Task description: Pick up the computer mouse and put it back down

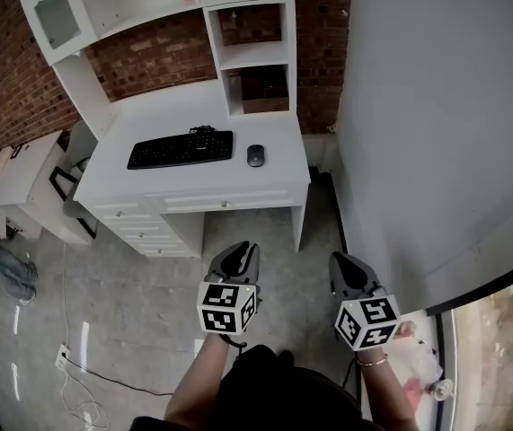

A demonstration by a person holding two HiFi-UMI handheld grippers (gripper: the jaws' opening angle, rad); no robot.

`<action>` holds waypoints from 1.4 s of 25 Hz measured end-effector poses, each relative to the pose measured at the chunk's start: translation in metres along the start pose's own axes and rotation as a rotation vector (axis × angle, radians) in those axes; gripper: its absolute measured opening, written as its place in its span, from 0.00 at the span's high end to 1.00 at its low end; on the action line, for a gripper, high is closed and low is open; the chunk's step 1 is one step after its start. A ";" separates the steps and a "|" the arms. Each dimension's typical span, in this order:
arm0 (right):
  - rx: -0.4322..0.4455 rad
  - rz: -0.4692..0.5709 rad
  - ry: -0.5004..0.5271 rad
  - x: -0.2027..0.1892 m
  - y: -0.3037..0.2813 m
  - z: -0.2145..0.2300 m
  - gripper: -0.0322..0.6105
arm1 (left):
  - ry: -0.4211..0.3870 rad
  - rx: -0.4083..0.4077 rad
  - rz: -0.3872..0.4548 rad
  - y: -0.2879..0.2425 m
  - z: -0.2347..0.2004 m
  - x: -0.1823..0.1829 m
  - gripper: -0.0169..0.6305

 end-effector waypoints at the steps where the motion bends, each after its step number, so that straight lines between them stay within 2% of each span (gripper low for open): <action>1: -0.001 0.001 -0.003 0.000 -0.001 0.001 0.94 | -0.002 0.000 -0.002 -0.002 0.000 0.000 0.90; 16: -0.008 -0.012 -0.027 0.003 -0.035 0.017 0.94 | 0.004 0.045 -0.043 -0.036 -0.032 0.006 0.75; 29: -0.036 -0.053 -0.028 0.018 -0.124 0.037 0.94 | 0.025 0.063 -0.086 -0.119 -0.097 0.019 0.60; 35: -0.057 -0.075 -0.047 0.030 -0.177 0.042 0.94 | 0.024 0.059 -0.112 -0.162 -0.135 0.034 0.57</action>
Point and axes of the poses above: the fingertips, and each gripper's own axes: y backward along the fingers, z to its right, x out of its top, the point moved 9 cm from there along y, backward along the fingers, and after that the axes turned 3 degrees about -x, right-handed, at the moved point
